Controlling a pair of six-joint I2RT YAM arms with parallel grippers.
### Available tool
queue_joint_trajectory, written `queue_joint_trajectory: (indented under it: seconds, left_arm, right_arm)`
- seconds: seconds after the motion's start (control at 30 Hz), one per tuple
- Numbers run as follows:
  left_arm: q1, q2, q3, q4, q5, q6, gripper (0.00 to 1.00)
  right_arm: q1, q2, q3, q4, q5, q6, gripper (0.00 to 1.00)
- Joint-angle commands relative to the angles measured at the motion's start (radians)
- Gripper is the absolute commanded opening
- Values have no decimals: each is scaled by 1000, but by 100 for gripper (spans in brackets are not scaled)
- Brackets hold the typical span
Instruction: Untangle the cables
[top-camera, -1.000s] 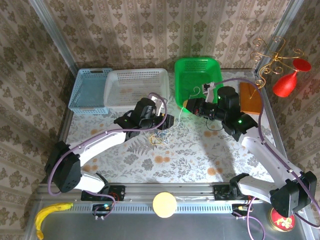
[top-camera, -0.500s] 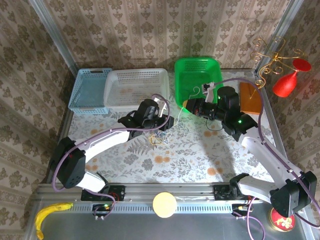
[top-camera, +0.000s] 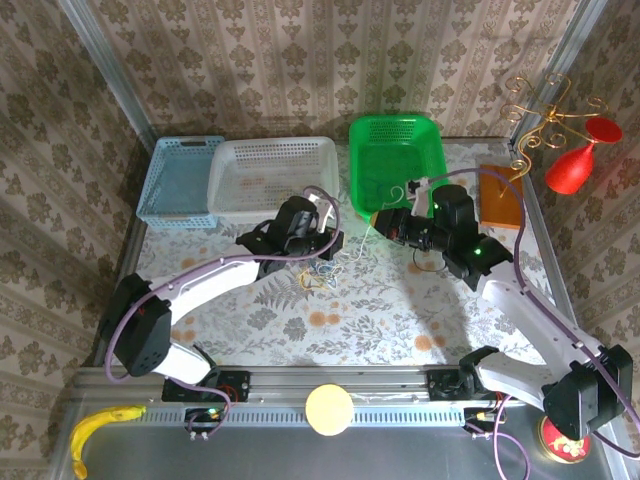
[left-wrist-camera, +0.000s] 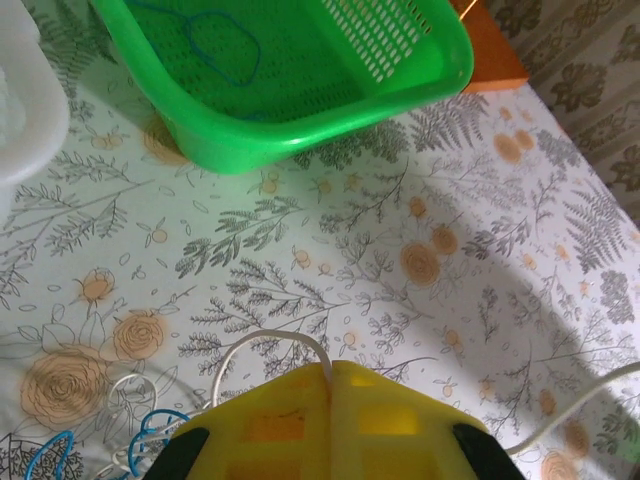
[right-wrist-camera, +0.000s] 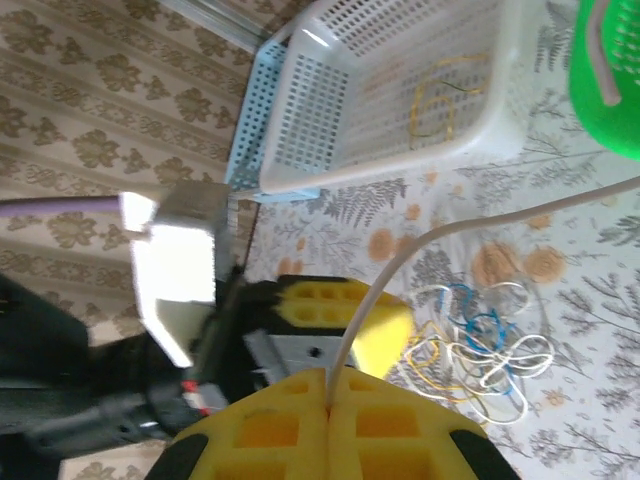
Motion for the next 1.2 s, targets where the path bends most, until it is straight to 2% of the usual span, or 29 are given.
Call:
queue_joint_trajectory:
  seconds: [0.0,0.27,0.5,0.67,0.73,0.9,1.17]
  left_arm:
    - [34,-84,41,17,0,-19,0]
    - [140,-211,74,58,41,-70,0]
    - [192,-229,144,49,74,-59,0]
    - [263,-209,239,-15,86,-8,0]
    - [300,-202,285,-47,88,25,0]
    - [439,-174,418,-138,96,108,0]
    - [662,-100,622,-222,44,244,0]
  right_arm:
    - [4,-40,-66,-4,67,-24,0]
    - [2,-57,-215,65,121,18,0]
    - [1,-54,-266,96,104,35,1]
    - [1,-75,-271,77,88,29,45]
    - [2,-89,-265,63,80,26,54]
    - [2,-113,-244,23,69,10,64]
    - [2,-115,-220,-2,62,-3,66]
